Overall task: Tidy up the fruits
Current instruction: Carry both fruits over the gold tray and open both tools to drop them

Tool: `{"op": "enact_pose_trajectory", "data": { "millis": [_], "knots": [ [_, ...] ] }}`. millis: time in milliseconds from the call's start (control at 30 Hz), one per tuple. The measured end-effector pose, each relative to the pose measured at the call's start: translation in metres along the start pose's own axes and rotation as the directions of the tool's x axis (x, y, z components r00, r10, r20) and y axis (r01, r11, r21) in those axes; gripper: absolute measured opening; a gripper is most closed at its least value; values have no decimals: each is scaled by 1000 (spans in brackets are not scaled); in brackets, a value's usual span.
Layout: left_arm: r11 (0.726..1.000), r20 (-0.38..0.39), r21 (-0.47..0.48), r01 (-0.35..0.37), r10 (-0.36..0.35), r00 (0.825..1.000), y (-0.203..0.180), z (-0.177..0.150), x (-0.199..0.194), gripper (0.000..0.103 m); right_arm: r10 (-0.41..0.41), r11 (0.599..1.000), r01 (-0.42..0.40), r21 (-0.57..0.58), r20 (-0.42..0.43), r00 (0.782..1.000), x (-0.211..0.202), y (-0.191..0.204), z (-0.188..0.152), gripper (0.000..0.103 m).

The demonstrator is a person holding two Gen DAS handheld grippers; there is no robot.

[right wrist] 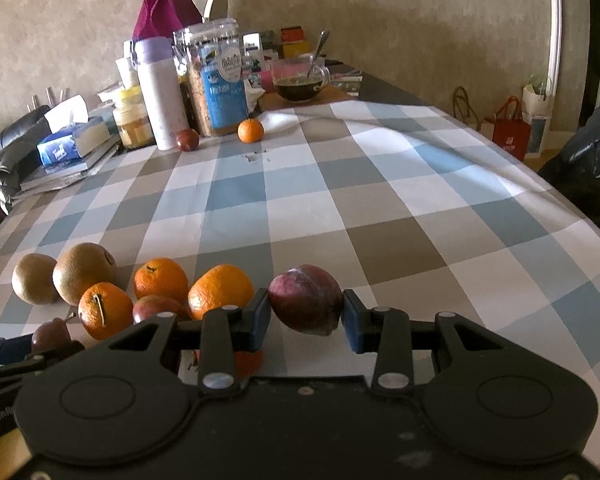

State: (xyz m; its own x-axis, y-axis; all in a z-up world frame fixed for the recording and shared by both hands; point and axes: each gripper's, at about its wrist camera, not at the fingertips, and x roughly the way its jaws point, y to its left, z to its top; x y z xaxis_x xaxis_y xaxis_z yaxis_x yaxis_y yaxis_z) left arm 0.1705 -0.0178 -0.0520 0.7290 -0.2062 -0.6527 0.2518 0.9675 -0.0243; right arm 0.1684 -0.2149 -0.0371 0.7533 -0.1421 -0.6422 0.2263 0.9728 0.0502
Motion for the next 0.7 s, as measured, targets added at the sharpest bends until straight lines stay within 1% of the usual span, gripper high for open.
{"op": "enact_pose_trajectory", "data": {
  "millis": [167,400,500,567,700],
  "knots": [
    [999,47,-26,-21,22,999,5,2,-6,45,18,999,-18,28,9,1000,-2,-4,1,40],
    [998,31,-43,-43,44,999,9,2,-4,45,28,998,-31,60,40,999,-7,-8,2,40],
    [998,28,-58,-31,33,999,11,0,-6,45,47,998,-49,46,44,998,-8,-6,2,40],
    [997,39,-59,-43,45,998,11,0,-8,45,56,998,-58,30,50,997,-9,-4,1,40],
    [997,48,-42,-68,70,996,8,0,-8,45,40,999,-37,-37,83,996,-12,7,-2,40]
  ]
}}
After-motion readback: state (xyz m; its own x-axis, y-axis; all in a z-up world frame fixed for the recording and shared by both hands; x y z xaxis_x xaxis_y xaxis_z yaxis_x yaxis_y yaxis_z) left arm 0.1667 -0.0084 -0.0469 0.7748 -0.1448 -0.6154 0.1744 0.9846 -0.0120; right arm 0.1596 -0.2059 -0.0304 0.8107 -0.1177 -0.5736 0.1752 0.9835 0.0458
